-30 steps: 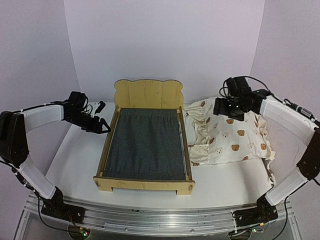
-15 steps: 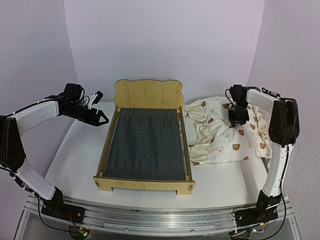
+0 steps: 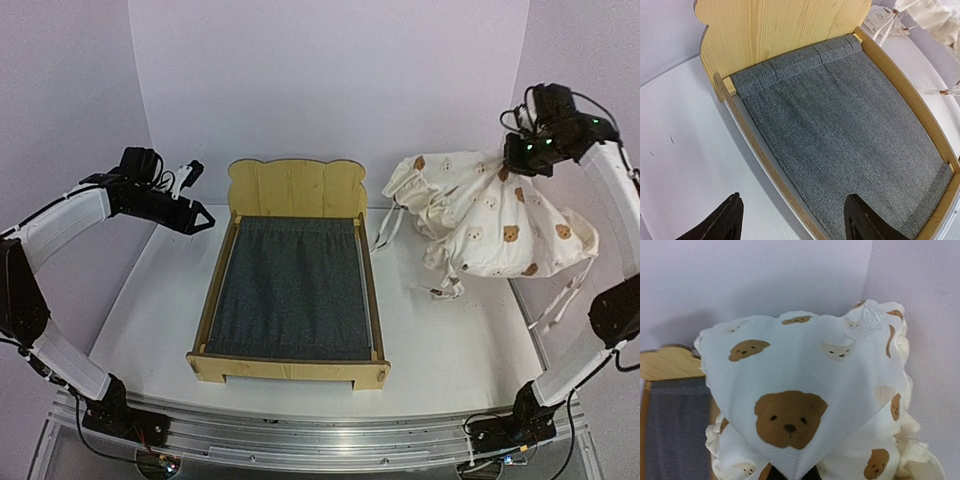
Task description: Set up the pet bed
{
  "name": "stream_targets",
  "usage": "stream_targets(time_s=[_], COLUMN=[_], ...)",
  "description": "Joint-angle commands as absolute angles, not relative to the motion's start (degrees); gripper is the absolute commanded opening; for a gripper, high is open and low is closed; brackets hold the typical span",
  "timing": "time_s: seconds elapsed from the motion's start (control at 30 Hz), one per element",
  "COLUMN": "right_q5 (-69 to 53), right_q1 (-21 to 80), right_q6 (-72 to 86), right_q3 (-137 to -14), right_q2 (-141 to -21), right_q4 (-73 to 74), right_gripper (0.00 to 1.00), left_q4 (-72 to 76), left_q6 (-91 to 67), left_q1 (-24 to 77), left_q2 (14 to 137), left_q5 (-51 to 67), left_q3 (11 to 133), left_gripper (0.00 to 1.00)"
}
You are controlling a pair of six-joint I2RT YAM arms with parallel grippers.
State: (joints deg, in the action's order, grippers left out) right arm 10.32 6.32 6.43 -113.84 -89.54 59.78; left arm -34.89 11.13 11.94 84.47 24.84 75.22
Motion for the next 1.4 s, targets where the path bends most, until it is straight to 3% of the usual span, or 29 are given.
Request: stream_targets(time_s=[0.0,0.13,0.33,0.6,0.93,0.97,1.0,1.1,1.17,1.27,1.37], right_q5=[-5.65,-11.07,-2.19,6.57,-0.54,-2.0,-3.79,-6.98,-5.86,-1.0,0.0], right_q1=[6.85,10.14,27.16,44.34,51.9,52.38,52.51,52.52,52.46,50.69,43.91], right_q6=[16.2,29.97,38.72,35.77,42.91,43.67,44.01,40.3,34.01,26.69,26.47], right_q3=[-118.43,-116.22,-107.97,-110.67,-101.14,-99.7,-98.8,-101.51,-106.51,-110.91,-111.14], right_q2=[-84.72,-81.96,-78.75,-89.48,-101.04,-102.1,-103.28,-106.77,-107.67,-105.82,-104.36], right_q4=[57.33,49.36,32.74,24.12,23.19,23.7,24.88,32.9,40.02,44.1,44.21], right_gripper=[0.0,0.0,0.0,0.0,0.0,0.03,0.14,0.6,0.83,0.97,0.93], left_q4=[-35.84,-35.96,-36.51,-36.79,-37.74,-37.54,-37.39,-37.46,-37.79,-38.24,-37.98], left_q6=[13.46,13.57,13.9,14.35,16.28,16.65,16.95,17.43,17.88,18.89,19.77], left_q1=[11.56,11.6,11.51,10.54,8.9,8.91,8.92,8.91,8.89,8.9,8.86], left_q2=[86.93,89.05,91.19,93.07,92.35,92.31,92.4,93.4,94.24,95.05,95.36], left_q5=[24.85,24.61,23.98,21.28,17.68,17.55,17.34,17.08,17.4,17.26,15.74], left_q3=[82.15,86.07,91.01,96.72,95.11,93.83,92.44,88.48,86.61,85.05,83.7], left_gripper=[0.71,0.71,0.72,0.76,0.81,0.81,0.81,0.81,0.81,0.81,0.82])
